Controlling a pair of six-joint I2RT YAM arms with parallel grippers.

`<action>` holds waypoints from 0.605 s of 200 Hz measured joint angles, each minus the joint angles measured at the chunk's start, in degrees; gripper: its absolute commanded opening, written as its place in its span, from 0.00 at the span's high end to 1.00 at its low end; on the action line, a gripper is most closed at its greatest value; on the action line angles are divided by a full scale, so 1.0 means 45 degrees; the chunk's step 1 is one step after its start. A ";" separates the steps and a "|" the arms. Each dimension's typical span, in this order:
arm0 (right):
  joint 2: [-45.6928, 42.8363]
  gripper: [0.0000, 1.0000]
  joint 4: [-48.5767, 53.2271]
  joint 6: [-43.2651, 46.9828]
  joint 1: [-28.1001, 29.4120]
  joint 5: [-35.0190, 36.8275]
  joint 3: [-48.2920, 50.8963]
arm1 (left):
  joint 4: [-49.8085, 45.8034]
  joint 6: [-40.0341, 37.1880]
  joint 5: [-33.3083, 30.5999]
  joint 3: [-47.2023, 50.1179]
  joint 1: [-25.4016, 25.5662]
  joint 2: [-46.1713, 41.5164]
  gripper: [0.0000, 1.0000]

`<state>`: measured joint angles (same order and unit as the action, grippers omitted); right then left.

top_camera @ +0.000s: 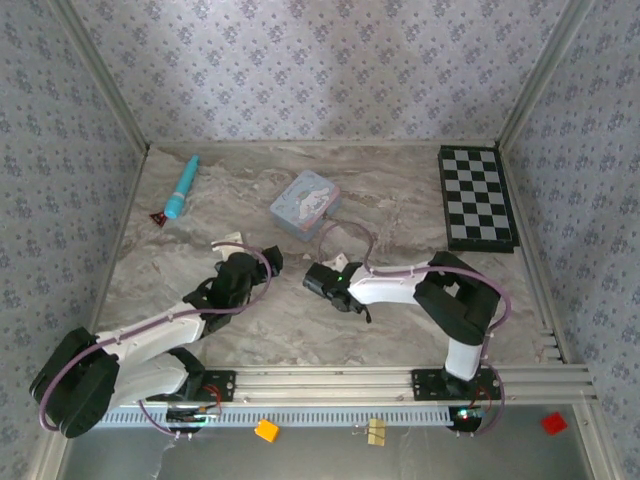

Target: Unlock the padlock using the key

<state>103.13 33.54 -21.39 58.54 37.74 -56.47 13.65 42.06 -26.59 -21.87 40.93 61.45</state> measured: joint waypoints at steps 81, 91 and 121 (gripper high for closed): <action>-0.3152 0.13 -0.0170 0.0112 0.0175 0.0131 0.0996 | -0.0175 0.0384 0.0092 0.0019 -0.0427 -0.0005 0.00; -0.4065 0.13 -0.0248 0.0189 0.0117 0.0083 0.1195 | -0.0423 0.0427 0.0199 -0.0010 -0.0622 -0.0019 0.00; -0.6951 0.01 -0.0427 0.0316 -0.0233 0.0826 0.1365 | -0.3099 -0.0403 0.0243 -0.1462 -0.0850 -0.0189 0.00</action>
<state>71.85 31.62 -19.97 57.49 41.45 -50.33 -0.30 40.25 -25.50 -28.45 37.10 60.60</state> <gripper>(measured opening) 0.969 0.997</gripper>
